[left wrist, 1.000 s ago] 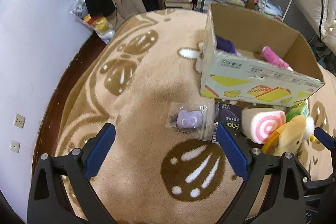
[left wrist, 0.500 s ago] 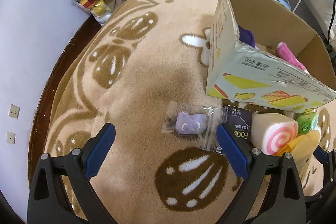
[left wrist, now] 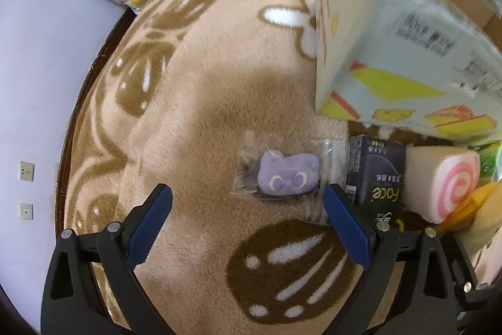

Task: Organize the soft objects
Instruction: 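Lower the left tool onto the lilac bagged item while the right tool lowers onto the yellow dog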

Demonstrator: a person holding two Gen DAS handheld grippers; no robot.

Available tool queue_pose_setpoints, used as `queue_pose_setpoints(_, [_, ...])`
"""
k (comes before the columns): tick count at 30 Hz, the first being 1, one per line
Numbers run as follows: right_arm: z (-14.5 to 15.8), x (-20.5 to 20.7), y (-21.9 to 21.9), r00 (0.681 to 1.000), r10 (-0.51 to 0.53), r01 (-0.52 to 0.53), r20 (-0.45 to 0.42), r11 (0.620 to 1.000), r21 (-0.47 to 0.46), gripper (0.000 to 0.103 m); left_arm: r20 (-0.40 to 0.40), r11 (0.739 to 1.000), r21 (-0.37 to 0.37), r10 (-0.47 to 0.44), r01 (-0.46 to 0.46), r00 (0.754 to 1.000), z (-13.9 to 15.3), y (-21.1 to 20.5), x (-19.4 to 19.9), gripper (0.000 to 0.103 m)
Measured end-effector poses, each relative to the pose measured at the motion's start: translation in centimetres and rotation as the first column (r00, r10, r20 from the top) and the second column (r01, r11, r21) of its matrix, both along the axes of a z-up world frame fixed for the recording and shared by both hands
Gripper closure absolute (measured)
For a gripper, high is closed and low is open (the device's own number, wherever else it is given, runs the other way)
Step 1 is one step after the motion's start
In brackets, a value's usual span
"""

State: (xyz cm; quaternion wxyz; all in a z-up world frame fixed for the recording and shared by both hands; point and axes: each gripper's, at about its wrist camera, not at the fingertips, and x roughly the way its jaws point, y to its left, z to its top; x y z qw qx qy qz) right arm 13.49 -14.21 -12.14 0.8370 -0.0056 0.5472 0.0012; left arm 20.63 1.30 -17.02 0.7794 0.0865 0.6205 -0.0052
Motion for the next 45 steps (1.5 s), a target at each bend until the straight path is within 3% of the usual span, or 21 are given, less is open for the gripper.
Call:
queue_pose_setpoints(4, [0.0,0.2,0.1,1.0,-0.013,0.013,-0.003,1.0,-0.002,0.0,-0.03,0.998,-0.059,-0.01,0.008,1.0,-0.4,-0.2,0.1,0.007])
queue_pose_setpoints(13, [-0.7,0.2,-0.1,0.999,-0.023,0.026,-0.046,0.998,0.063,0.005,-0.078,0.996,-0.09,0.006,-0.013,0.997,-1.7,0.3,1.2,0.005])
queue_pose_setpoints(15, [-0.6,0.2,0.0,0.999,-0.02,0.023,-0.046,0.998,0.065,0.006,-0.075,0.997,-0.077,0.015,-0.02,0.997,-2.0,0.6,1.8,0.0])
queue_pose_setpoints(31, [-0.1,0.0,-0.3,0.999,-0.012,0.015,-0.043,0.998,0.063,0.007,-0.054,0.992,-0.126,0.016,-0.023,0.998,-2.8,1.1,2.9,0.001])
queue_pose_setpoints(38, [-0.3,0.6,0.3,0.998,0.0,0.003,-0.059,0.998,0.061,0.011,-0.024,0.994,-0.108,-0.005,0.003,1.0,-2.4,0.1,1.7,0.011])
queue_pose_setpoints(45, [-0.1,0.3,0.8,0.999,0.021,-0.017,-0.043,0.996,0.087,0.026,-0.001,0.992,-0.12,-0.038,0.038,0.999,-2.1,-0.4,0.9,0.022])
